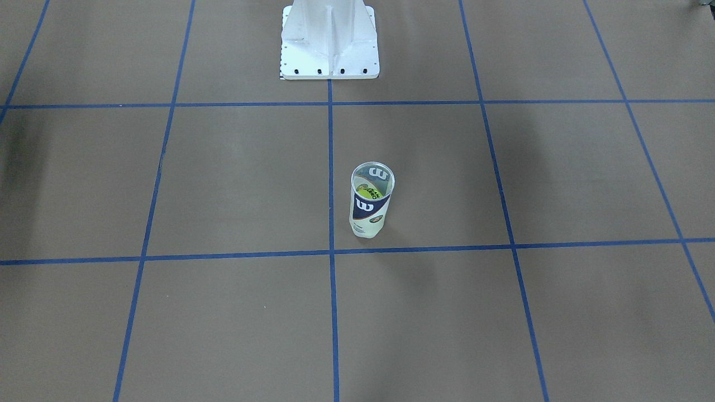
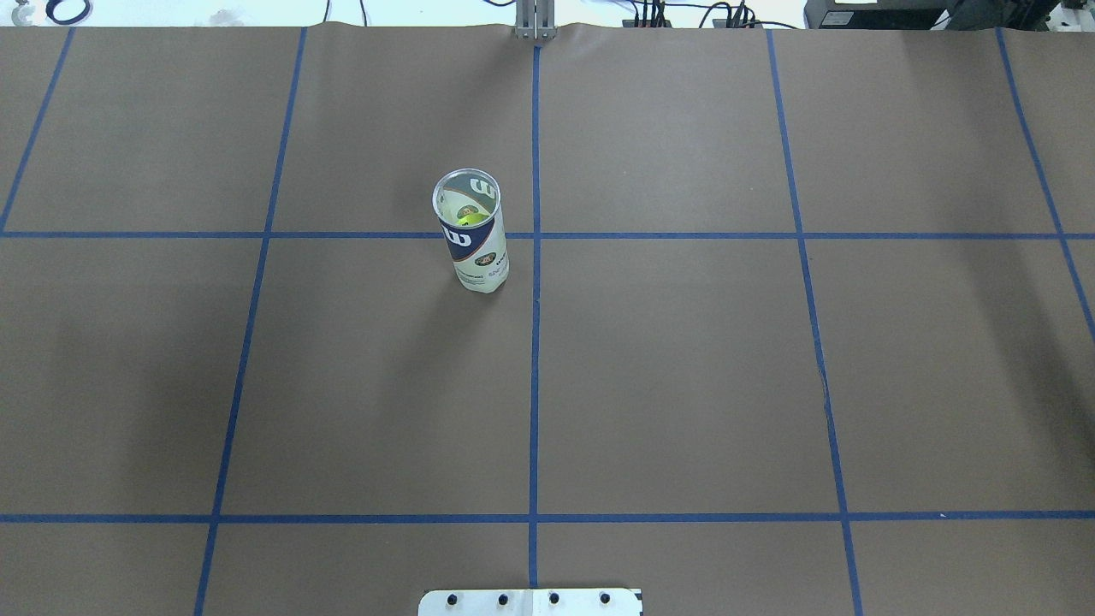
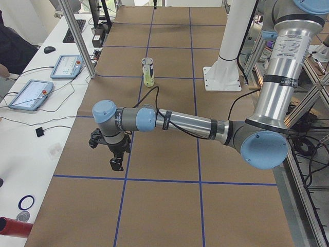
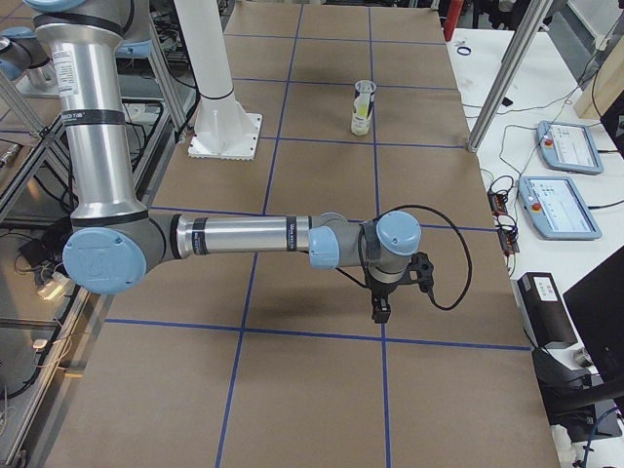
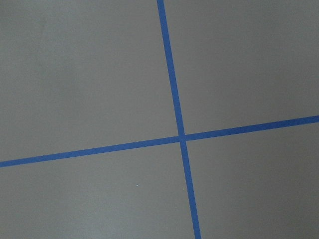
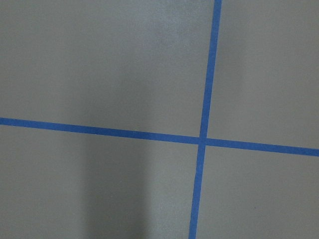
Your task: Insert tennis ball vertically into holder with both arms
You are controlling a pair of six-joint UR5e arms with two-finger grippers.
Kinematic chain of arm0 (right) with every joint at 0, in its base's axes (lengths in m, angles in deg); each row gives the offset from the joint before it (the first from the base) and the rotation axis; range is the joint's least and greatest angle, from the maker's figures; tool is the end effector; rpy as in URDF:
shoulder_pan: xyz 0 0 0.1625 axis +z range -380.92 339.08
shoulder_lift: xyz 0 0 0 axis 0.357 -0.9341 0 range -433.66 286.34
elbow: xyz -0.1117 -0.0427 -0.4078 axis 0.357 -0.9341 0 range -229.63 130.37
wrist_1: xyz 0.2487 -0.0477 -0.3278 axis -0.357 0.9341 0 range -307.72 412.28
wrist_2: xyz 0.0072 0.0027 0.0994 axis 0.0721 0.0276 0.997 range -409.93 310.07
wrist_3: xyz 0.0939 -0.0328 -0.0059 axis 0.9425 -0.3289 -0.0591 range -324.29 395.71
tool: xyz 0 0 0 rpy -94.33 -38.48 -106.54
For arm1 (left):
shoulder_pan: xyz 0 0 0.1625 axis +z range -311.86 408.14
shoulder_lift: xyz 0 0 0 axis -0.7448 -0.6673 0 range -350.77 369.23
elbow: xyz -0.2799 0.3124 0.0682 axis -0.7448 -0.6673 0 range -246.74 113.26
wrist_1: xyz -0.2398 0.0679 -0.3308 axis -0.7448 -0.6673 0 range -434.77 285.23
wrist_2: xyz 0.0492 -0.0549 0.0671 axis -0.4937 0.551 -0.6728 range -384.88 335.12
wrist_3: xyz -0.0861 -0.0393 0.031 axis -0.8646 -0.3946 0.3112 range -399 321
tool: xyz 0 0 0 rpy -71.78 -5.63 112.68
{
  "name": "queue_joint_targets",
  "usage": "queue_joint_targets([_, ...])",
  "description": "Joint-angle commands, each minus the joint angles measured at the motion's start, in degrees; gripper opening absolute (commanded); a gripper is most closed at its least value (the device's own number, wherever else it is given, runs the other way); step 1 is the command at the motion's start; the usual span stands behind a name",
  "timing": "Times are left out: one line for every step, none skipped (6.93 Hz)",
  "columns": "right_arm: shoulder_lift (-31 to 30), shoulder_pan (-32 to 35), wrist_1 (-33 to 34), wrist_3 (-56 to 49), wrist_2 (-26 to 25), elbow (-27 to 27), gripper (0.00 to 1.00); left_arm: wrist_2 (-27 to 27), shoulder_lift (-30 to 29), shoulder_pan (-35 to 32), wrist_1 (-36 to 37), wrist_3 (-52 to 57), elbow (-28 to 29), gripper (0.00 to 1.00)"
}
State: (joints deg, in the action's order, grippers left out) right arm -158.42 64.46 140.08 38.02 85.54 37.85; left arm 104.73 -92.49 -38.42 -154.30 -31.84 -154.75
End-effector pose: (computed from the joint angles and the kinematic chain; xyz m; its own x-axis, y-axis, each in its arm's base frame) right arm 0.0190 -0.5391 0.6281 0.6967 -0.0773 0.7131 0.0523 0.9970 0.0570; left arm -0.0354 -0.5747 0.5904 0.7560 0.1622 -0.6341 -0.1556 0.9856 0.0666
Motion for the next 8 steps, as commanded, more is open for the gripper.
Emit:
queue_joint_targets([-2.2, 1.6, 0.0, -0.2, 2.4, -0.1, 0.99, 1.5, 3.7, -0.1, -1.9, 1.0, -0.1, 1.00])
queue_joint_targets([-3.0, 2.5, -0.1, -0.3, 3.0, 0.1, 0.99, 1.6, 6.2, -0.1, -5.9, 1.0, 0.0, 1.00])
queue_joint_targets([-3.7, 2.5, -0.2, -0.4, 2.9, 0.0, 0.99, 1.6, 7.7, -0.1, -6.6, 1.0, -0.2, 1.00])
queue_joint_targets([-3.9, 2.5, -0.3, -0.4, 2.9, 0.4, 0.99, 1.6, 8.0, -0.1, -6.7, 1.0, -0.3, 1.00])
queue_joint_targets([-3.9, 2.7, -0.3, -0.4, 2.5, 0.5, 0.99, 1.6, 8.0, -0.1, -6.7, 1.0, -0.4, 1.00])
queue_joint_targets([-3.8, 3.1, -0.6, -0.4, 2.3, 0.8, 0.99, 1.6, 8.0, -0.1, -6.9, 0.9, -0.5, 1.00])
queue_joint_targets([-4.0, 3.4, -0.7, 0.4, 1.6, 3.5, 0.99, 1.6, 8.0, -0.1, -6.9, 0.8, -0.8, 1.00])
queue_joint_targets([-4.2, 3.4, 0.0, 0.6, 0.4, 6.0, 0.99, 1.5, 8.0, -0.1, -6.8, 0.6, -1.0, 1.00])
